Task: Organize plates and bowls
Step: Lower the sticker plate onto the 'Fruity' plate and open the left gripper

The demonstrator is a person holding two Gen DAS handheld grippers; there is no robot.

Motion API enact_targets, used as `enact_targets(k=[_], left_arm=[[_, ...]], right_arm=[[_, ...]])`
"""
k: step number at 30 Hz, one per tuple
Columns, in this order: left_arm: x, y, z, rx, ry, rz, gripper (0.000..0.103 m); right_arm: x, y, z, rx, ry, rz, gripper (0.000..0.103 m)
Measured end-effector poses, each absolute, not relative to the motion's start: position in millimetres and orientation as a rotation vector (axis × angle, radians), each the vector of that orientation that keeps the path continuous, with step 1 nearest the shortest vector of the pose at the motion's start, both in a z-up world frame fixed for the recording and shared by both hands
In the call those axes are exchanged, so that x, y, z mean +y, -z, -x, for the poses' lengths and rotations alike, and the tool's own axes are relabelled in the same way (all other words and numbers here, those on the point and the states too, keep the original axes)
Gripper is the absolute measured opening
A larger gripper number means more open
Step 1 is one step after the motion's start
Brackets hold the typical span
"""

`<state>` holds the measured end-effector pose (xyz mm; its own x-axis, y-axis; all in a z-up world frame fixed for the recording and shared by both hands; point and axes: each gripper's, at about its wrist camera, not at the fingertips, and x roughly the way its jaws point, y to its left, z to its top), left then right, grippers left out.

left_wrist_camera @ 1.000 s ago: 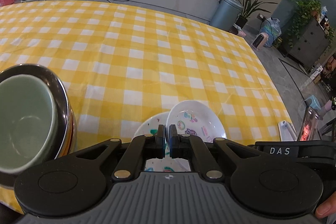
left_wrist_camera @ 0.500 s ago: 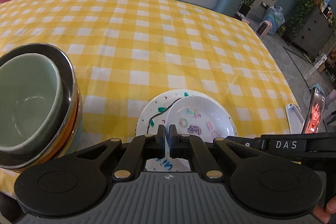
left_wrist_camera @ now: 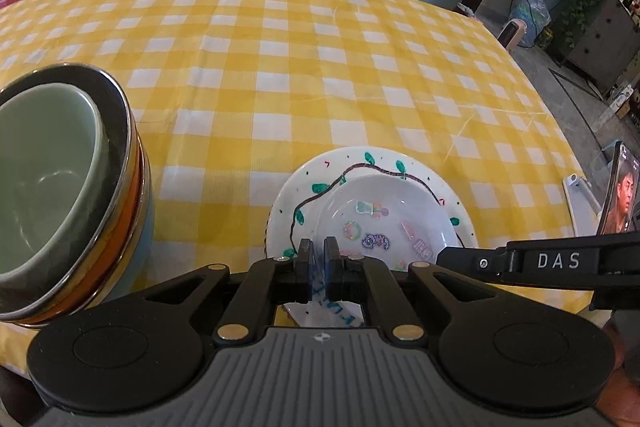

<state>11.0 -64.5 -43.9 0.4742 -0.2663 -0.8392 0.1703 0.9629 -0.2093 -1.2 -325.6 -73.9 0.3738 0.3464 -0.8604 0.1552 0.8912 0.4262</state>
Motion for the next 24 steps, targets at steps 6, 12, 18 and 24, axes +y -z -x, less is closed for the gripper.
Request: enact_targets(k=[6, 12, 18, 24], left_arm=[[-69.5, 43.3, -10.1, 1.039, 0.274, 0.047, 0.006], [-74.7, 43.6, -8.0, 1.025, 0.278, -0.003, 0.008], [-75.9, 40.9, -6.4, 1.02, 0.288, -0.017, 0.03], [-73.6, 31.9, -4.5, 1.006, 0.298, -0.004, 0.049]], right_arm=[[-320.2, 73.2, 0.0, 1.192, -0.129, -0.463, 0.003], [-319.4, 72.9, 0.8, 1.182, -0.131, -0.462, 0.007], [-324.8, 69.6, 3.3, 1.163, -0.136, -0.478, 0.026], [-326.4, 64.3, 5.1, 1.145, -0.139, -0.468, 0.036]])
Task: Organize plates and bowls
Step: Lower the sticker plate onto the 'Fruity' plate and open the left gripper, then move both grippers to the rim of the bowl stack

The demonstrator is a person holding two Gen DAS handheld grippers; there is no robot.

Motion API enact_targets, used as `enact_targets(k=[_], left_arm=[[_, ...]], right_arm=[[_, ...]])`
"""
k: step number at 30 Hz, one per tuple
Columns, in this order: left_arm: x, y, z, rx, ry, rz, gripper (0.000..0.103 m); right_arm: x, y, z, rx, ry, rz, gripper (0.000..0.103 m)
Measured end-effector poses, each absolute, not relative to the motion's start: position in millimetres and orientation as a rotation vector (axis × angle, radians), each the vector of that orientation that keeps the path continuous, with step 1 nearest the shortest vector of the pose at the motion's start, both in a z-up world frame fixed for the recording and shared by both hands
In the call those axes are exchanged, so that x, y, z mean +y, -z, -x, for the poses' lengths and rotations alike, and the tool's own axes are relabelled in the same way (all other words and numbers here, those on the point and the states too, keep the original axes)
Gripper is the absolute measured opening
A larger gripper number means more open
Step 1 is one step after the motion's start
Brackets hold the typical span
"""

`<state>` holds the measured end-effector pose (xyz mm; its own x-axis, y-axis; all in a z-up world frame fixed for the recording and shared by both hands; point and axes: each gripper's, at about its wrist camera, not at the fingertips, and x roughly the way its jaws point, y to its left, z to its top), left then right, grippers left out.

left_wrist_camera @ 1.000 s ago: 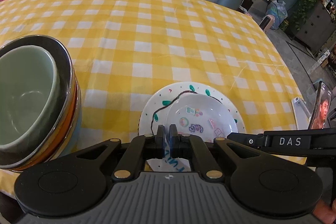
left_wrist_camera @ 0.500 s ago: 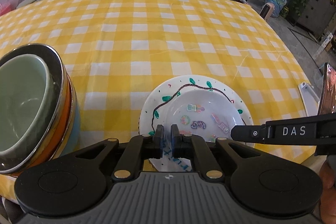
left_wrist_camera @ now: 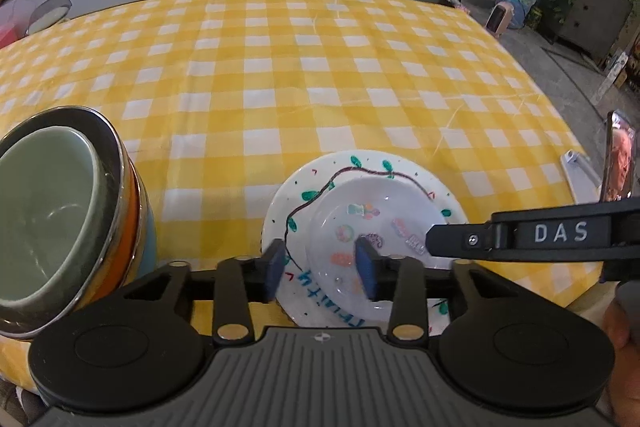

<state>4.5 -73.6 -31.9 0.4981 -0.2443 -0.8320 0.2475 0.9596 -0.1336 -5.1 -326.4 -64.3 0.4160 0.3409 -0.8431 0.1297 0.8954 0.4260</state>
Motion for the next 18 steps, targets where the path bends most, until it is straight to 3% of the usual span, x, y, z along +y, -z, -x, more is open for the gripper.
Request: enact_targets(k=[12, 18], left_arm=[[-54.6, -19.4, 4.2, 0.902, 0.297, -0.01, 0.052], [-13.4, -50.4, 3.0, 0.818, 0.227, 0.025, 0.067]], right_arm=[[-317.8, 41.1, 7.6, 1.043, -0.145, -0.435, 0.049], [-295.3, 22.9, 8.8, 1.021, -0.18, -0.478, 0.061]])
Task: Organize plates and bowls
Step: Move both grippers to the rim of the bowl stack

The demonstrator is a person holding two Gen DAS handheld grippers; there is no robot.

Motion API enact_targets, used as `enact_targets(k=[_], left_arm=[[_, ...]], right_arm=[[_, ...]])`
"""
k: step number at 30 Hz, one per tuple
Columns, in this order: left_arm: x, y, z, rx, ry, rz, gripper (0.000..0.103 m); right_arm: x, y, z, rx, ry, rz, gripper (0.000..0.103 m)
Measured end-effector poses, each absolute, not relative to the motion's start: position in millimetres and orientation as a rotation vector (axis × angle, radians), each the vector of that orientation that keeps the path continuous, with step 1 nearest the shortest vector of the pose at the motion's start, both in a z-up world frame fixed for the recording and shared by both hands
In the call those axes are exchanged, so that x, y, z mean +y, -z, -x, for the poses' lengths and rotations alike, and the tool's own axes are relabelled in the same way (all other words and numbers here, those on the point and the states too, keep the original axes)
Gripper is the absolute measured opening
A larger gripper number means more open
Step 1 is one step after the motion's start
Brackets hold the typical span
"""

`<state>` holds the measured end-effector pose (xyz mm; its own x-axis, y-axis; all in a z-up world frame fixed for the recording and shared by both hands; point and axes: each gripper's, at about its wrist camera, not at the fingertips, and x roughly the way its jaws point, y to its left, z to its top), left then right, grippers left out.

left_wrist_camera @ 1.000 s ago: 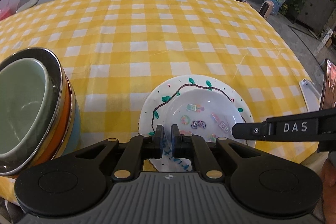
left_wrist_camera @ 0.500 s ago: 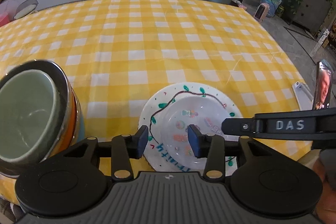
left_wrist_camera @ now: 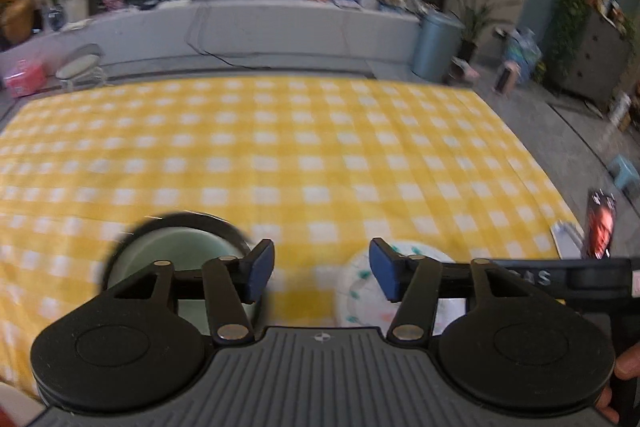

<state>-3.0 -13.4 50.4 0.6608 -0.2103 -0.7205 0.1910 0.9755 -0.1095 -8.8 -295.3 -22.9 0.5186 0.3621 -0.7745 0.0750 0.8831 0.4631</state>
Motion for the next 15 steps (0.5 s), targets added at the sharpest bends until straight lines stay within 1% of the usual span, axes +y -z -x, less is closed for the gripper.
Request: enact_targets(k=[2, 5, 10, 15], left_arm=[[4.0, -54.4, 0.2, 0.811, 0.176, 0.048, 0.069], [34.2, -54.2, -5.6, 0.828, 0.108, 0.116, 0.072], [75.6, -46.8, -11.0, 0.854, 0.031, 0.212, 0.074], [104.5, -34.6, -11.2, 0.89, 0.005, 0.273, 0.076]], right_arm=[[-283.9, 15.9, 7.5, 1.012, -0.201, -0.483, 0.067], [-262.9, 8.0, 5.5, 1.009, -0.226, -0.483, 0.071], [-229.1, 5.3, -0.9, 1.042, -0.295, -0.515, 0.074], [-197.4, 9.7, -7.9, 1.075, -0.318, -0.493, 0.074]])
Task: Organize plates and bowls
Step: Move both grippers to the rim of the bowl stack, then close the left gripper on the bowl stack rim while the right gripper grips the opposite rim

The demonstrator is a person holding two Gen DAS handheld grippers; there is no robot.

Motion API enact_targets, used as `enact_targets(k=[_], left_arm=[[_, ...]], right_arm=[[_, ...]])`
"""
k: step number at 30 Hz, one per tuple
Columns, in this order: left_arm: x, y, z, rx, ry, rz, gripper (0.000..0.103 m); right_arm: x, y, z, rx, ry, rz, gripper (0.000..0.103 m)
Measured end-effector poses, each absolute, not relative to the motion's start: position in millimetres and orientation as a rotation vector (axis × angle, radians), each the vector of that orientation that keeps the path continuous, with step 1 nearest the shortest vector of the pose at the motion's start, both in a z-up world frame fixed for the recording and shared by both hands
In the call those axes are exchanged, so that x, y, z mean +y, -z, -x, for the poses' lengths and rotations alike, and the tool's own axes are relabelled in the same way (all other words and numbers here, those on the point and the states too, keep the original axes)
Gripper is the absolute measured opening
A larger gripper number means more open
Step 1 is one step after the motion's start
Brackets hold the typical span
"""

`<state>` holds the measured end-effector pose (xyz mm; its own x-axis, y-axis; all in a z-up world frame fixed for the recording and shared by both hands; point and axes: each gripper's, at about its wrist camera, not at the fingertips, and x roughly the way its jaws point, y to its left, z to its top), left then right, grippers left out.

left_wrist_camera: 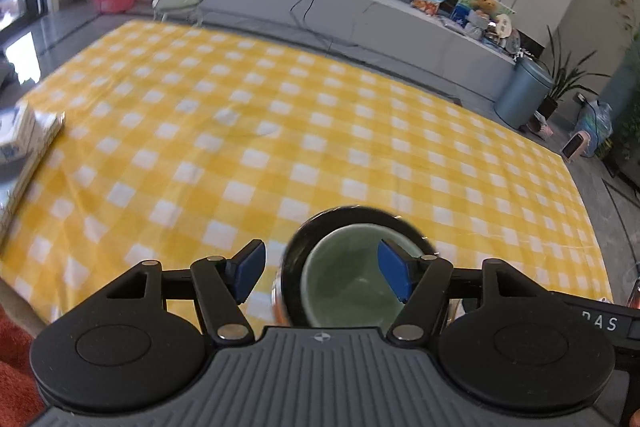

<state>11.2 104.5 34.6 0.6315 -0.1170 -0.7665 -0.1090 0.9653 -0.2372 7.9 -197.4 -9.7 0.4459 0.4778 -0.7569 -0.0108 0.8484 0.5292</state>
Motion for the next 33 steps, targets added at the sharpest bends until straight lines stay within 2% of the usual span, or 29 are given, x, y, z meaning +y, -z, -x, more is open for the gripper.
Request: enact_targets(k=[13, 23, 28, 33], left_arm=[[141.4, 14.3, -20.4, 1.026, 0.027, 0.524, 0.075], [142.7, 38.7, -25.4, 1.082, 0.023, 0.61, 0.069], [140.8, 45.0, -28.4, 1.1, 0.026, 0.619, 0.062], [139.4, 45.1, -29.3, 1.091, 0.04, 0.614, 0.059]], right_arm=[[-163.6, 47.8, -31.4, 1.204, -0.304, -0.581, 0.073], [-158.2, 70.6, -34.6, 1.251, -0.317, -0.635, 0.062], [-162.2, 77.7, -33.6, 1.255, -0.329, -0.684, 0.053], [-162.7, 77.9, -31.8, 1.246, -0.332, -0.695, 0.051]])
